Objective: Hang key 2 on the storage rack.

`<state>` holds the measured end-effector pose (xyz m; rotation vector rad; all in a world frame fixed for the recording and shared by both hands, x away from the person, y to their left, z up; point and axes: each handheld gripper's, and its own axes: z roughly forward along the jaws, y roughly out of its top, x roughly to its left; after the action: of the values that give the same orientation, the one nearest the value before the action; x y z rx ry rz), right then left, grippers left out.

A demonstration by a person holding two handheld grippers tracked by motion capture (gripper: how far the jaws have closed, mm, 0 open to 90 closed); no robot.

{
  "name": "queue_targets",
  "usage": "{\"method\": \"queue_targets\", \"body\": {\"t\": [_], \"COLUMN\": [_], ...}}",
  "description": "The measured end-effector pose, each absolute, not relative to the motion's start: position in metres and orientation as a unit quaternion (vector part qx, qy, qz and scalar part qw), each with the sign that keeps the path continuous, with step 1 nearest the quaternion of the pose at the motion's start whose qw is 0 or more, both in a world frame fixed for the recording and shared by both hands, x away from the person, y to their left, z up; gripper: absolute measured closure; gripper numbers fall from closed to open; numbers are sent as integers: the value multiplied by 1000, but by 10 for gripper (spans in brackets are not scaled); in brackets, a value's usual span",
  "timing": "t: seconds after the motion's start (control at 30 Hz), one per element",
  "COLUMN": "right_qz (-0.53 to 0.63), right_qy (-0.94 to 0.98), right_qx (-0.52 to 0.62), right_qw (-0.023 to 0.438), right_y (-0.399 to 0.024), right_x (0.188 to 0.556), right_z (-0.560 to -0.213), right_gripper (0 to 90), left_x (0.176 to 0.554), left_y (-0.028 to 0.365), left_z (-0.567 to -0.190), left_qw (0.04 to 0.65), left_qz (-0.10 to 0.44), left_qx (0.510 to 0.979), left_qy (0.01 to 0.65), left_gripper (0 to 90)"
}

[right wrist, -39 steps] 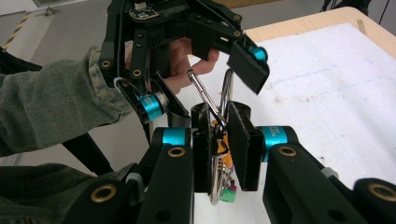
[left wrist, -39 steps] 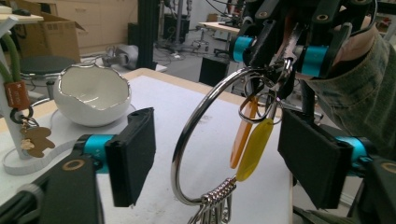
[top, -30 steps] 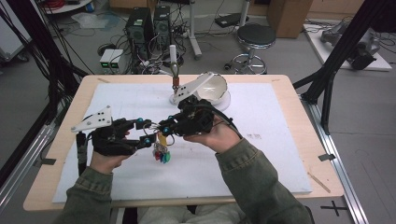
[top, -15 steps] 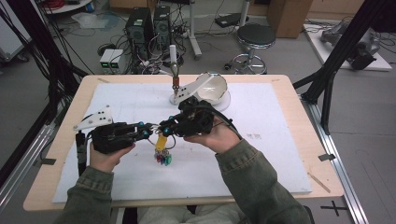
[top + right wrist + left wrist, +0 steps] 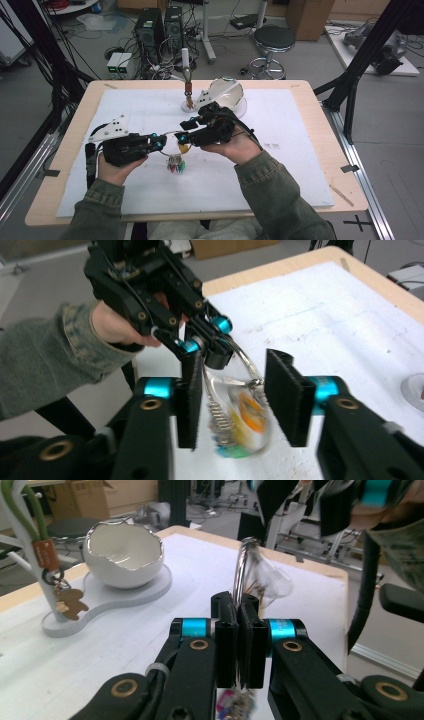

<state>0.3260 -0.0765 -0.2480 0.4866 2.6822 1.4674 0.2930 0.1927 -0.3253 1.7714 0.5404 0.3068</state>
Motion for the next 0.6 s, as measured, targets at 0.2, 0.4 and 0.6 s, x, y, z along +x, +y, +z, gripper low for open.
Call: {"method": "queue_targets", "body": {"t": [0.2,0.4,0.6], "right_qz": [475,470,461], "right_qy": [863,861,859], "right_qx": [169,191,214], "right_qw": [35,37,56], "right_y": [-85,-98,-115], "right_x": [325,327,328], "right_z": [-247,-254,-263], "right_gripper": [400,216,113], "left_x": [293,292,293], "left_y": [195,202,209], "left_z": [-326,-322,-320], "left_qw": [588,592,595], "left_qz": [139,152,162], "left_qx": [759,751,743], "left_qy": [242,250,261], "left_gripper": [869,869,869]}}
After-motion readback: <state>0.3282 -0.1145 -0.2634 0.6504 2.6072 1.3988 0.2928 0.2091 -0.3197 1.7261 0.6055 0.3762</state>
